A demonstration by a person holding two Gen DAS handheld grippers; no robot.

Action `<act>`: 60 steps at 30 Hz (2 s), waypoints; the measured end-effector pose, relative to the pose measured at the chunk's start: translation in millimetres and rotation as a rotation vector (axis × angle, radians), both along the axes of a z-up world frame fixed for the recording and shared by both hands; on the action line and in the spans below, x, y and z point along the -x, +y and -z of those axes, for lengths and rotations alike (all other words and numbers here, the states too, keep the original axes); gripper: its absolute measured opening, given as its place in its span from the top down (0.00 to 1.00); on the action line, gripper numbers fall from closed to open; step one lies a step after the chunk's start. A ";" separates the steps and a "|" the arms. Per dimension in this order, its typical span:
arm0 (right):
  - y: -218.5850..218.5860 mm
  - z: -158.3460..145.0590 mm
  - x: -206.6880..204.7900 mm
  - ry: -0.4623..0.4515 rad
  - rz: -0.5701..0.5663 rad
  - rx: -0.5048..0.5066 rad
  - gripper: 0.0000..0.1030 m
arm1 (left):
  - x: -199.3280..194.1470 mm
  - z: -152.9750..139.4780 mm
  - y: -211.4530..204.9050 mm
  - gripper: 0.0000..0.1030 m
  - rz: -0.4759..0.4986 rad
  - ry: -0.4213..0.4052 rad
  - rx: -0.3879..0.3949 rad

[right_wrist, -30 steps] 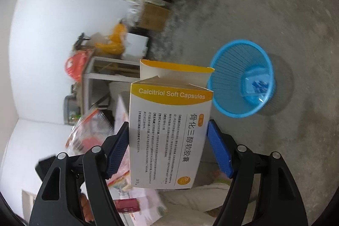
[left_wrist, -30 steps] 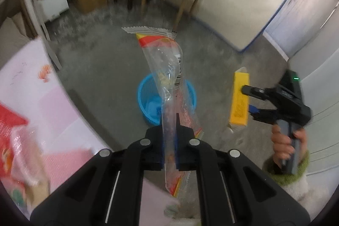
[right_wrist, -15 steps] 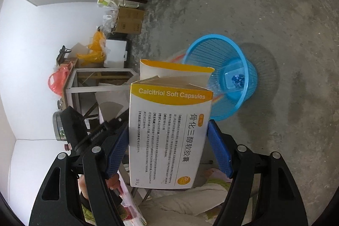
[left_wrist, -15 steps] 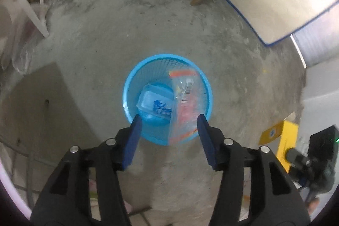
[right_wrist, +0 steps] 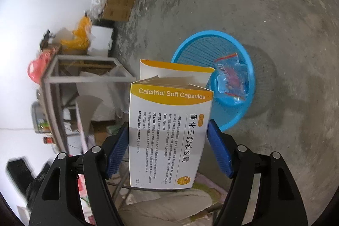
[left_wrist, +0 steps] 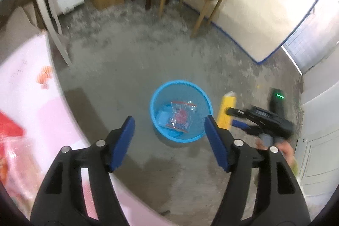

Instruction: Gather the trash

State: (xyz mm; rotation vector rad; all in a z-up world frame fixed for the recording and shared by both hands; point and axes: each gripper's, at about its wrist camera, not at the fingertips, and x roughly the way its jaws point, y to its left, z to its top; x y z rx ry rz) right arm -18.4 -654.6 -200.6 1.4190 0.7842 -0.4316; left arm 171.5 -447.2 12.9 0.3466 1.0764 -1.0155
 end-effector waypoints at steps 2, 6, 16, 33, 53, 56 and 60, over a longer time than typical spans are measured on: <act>-6.2 6.0 -26.2 0.055 -0.049 0.028 0.26 | 3.5 -26.2 38.8 0.32 -0.021 -0.022 0.051; -16.4 23.9 -51.3 0.200 -0.042 0.072 0.18 | 9.3 -51.2 114.9 0.30 -0.090 -0.033 0.118; 23.5 -2.8 -23.2 0.147 -0.052 0.094 0.18 | 33.5 -59.1 333.6 0.26 -0.408 -0.073 0.231; 225.2 -212.7 -85.6 -0.309 -0.534 0.454 0.18 | 79.7 -10.3 450.5 0.20 -0.541 -0.102 0.242; 409.0 -189.6 -201.0 -0.404 -0.932 0.178 0.57 | 63.7 48.8 376.1 0.24 -0.407 -0.338 0.213; 413.7 -183.1 -203.2 -0.387 -0.951 0.140 0.63 | 62.1 52.5 372.0 0.29 -0.397 -0.340 0.223; 419.9 -177.1 -208.1 -0.362 -0.975 0.112 0.67 | 59.1 57.2 369.5 0.40 -0.406 -0.335 0.217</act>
